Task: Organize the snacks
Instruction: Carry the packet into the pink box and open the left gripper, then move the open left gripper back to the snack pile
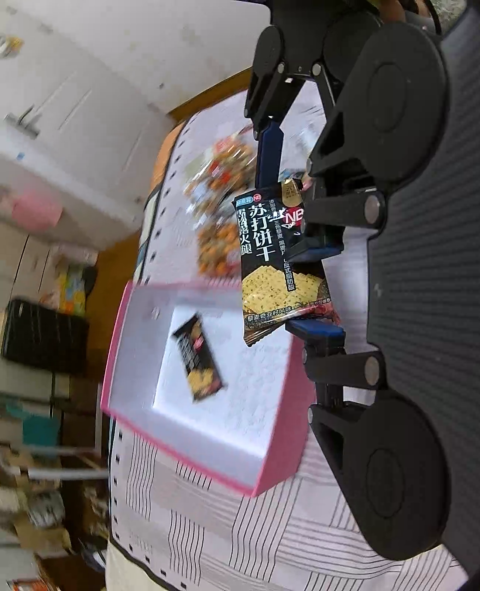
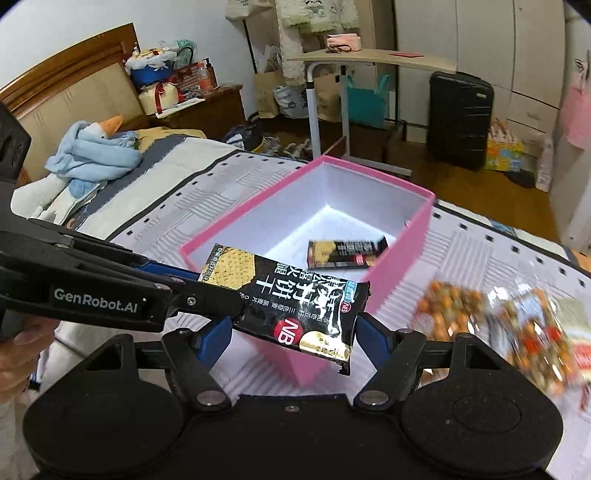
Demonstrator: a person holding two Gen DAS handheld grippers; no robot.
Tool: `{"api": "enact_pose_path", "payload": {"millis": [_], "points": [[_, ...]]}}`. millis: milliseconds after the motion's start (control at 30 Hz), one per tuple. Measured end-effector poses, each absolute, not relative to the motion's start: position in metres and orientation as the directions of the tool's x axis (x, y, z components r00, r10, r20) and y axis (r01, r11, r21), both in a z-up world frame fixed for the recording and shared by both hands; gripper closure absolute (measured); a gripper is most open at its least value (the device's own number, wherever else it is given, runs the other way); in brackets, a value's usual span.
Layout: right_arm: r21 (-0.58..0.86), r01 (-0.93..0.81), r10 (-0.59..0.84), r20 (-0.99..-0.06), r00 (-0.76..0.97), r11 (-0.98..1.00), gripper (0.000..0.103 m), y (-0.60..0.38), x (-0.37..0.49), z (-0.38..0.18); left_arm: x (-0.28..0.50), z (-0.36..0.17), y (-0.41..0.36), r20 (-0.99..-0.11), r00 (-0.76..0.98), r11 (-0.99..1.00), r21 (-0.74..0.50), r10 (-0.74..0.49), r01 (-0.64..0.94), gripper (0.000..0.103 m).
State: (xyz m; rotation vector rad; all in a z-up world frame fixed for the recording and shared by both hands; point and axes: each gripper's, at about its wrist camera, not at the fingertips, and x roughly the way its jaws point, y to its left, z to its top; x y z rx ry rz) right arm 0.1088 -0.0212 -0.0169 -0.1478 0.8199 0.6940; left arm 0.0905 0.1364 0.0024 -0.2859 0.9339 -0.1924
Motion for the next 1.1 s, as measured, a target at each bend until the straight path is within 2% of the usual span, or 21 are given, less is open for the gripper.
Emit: {"api": "enact_pose_path", "payload": {"millis": [200,433,633,667,833,1100], "points": [[0.116,-0.663,0.536,-0.697,0.476,0.740,0.024,0.003,0.146,-0.029,0.134,-0.010,0.161,-0.782,0.569,0.955,-0.295,-0.255,0.022,0.073],[0.117,-0.680,0.512,-0.752,0.415,0.723,0.025,0.030,0.182,-0.056,0.167,-0.047,0.190,-0.804,0.532,0.936,-0.347,-0.264,-0.059,0.072],[0.050,-0.691,0.453,-0.789,0.415,0.721,0.026,0.044,0.196,-0.071,0.187,-0.075,0.202,-0.835,0.487,0.925,-0.360,-0.258,-0.126,0.072],[0.038,-0.690,0.443,-0.791,0.421,0.723,0.026,0.044,0.198,-0.072,0.189,-0.077,0.202,-0.840,0.483,0.928,-0.348,-0.245,-0.135,0.070],[0.014,-0.681,0.426,-0.790,0.441,0.732,0.026,0.037,0.193,-0.067,0.192,-0.079,0.196,-0.848,0.502,0.947,-0.283,-0.173,-0.153,0.048],[0.028,-0.667,0.451,-0.758,0.472,0.745,0.023,0.012,0.168,-0.035,0.171,-0.050,0.182,-0.836,0.530,0.963,-0.243,-0.145,-0.120,0.041]]}}
